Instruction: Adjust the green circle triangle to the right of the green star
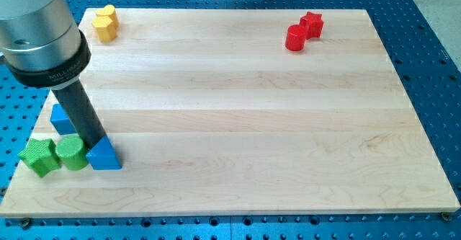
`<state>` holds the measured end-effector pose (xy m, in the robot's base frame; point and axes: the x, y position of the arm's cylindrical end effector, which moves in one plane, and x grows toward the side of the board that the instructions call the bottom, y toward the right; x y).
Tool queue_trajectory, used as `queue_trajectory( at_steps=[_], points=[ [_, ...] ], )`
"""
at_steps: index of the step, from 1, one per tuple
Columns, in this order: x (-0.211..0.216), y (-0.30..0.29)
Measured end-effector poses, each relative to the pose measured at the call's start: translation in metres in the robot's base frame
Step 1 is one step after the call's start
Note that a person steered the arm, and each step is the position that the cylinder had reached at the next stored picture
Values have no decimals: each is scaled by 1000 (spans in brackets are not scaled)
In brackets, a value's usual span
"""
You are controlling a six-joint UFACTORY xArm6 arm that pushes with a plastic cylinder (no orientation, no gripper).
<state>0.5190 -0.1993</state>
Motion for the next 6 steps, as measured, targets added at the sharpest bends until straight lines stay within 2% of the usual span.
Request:
queue_trajectory(
  at_steps=[2,3,4,6],
  points=[
    [-8,-2],
    [-15,44],
    [5,83],
    [19,46]
  ],
)
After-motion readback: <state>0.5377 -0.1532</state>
